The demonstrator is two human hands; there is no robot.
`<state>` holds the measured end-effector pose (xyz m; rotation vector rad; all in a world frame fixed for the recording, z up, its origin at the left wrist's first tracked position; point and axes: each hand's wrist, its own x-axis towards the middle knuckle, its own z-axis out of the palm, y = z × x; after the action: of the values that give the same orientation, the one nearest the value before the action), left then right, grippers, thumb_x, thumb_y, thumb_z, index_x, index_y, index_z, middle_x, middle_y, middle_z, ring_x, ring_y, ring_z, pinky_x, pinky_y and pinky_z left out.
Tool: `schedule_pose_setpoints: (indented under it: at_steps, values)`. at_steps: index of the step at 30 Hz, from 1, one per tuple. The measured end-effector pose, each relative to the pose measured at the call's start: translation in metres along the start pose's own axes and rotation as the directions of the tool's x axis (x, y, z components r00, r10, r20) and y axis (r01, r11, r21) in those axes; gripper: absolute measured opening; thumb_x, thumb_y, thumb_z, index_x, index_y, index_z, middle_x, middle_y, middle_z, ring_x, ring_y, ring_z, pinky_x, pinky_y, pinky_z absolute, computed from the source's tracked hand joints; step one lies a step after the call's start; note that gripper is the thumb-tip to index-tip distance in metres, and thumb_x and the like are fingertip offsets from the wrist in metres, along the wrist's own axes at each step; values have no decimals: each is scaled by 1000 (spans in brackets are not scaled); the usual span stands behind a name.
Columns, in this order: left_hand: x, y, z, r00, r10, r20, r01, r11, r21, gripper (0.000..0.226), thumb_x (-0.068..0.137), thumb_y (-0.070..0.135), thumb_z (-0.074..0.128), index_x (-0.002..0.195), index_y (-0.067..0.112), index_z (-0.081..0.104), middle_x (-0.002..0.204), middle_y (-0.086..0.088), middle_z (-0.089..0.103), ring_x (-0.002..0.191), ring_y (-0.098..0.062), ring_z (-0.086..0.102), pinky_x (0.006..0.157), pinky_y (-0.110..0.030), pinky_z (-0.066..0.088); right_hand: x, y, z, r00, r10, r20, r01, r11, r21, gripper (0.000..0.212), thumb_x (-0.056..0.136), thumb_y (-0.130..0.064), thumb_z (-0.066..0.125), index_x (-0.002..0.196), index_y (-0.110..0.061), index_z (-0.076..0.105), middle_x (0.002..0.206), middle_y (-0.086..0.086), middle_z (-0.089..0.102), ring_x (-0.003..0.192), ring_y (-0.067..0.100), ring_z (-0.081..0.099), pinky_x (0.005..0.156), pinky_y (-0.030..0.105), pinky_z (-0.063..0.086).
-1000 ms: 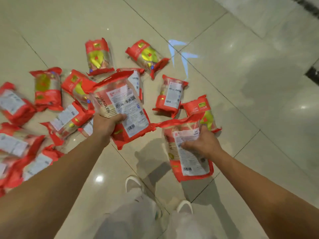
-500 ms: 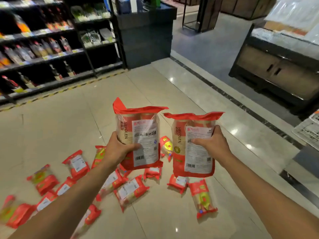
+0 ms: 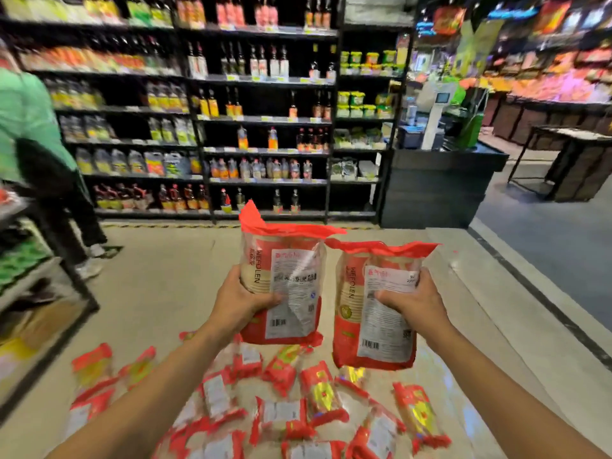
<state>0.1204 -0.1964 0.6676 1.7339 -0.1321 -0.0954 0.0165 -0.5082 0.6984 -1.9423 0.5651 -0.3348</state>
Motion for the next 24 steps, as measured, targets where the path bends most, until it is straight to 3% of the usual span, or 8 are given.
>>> schedule_pose_setpoints:
  at_steps: [5, 9, 12, 16, 19, 22, 24]
  values:
    - [-36, -6, -102, 965, -13, -262, 17, 1000, 12, 81, 45, 24, 99, 115, 16, 60, 107, -6, 77, 97, -25, 75, 85, -51, 61, 9, -52, 95, 963, -125, 239, 111, 991, 71, 67, 65, -21, 93, 118, -21, 52, 107, -3, 69, 94, 17, 68, 85, 43, 57]
    - [-85, -1, -157, 871, -5, -492, 38, 998, 56, 74, 51, 11, 97, 114, 11, 60, 102, -5, 78, 92, -19, 76, 77, -38, 62, 0, -87, 162, 886, -222, 408, 168, 972, 165, 62, 65, -12, 93, 113, -19, 54, 102, 1, 72, 87, 18, 71, 77, 39, 59]
    - [-130, 10, -177, 771, -20, -637, 64, 997, 46, 67, 57, -3, 95, 109, 17, 58, 101, -2, 76, 84, -9, 74, 75, -33, 63, -12, -107, 200, 794, -290, 534, 200, 955, 220, 60, 64, -11, 93, 110, -18, 55, 97, 2, 73, 85, 19, 72, 73, 40, 60]
    - [-201, 23, -179, 608, -62, -791, 132, 991, 24, 67, 58, 6, 97, 107, 25, 56, 102, 4, 74, 90, -12, 73, 75, -34, 59, -33, -120, 235, 647, -370, 666, 243, 929, 280, 59, 62, -13, 94, 106, -21, 57, 98, 2, 75, 87, 19, 73, 80, 46, 61]
    - [-256, 28, -170, 477, -102, -873, 187, 982, -12, 72, 55, 13, 100, 112, 26, 58, 105, 5, 76, 92, -13, 74, 83, -43, 61, -60, -125, 255, 513, -407, 756, 262, 913, 314, 59, 61, -18, 96, 104, -24, 56, 97, -1, 75, 87, 18, 73, 81, 46, 60]
    - [-314, 30, -158, 340, -137, -930, 239, 970, -56, 83, 42, 27, 102, 112, 27, 57, 106, 4, 76, 94, -17, 75, 84, -49, 61, -96, -122, 275, 385, -431, 816, 260, 899, 352, 59, 60, -20, 97, 102, -24, 57, 95, -3, 76, 87, 17, 74, 80, 43, 60]
    - [-353, 30, -149, 251, -163, -954, 262, 960, -95, 83, 43, 24, 103, 112, 26, 57, 107, 3, 76, 95, -19, 75, 85, -52, 61, -127, -118, 284, 288, -437, 852, 243, 894, 377, 59, 60, -21, 97, 104, -23, 58, 93, -4, 77, 85, 16, 75, 75, 38, 59]
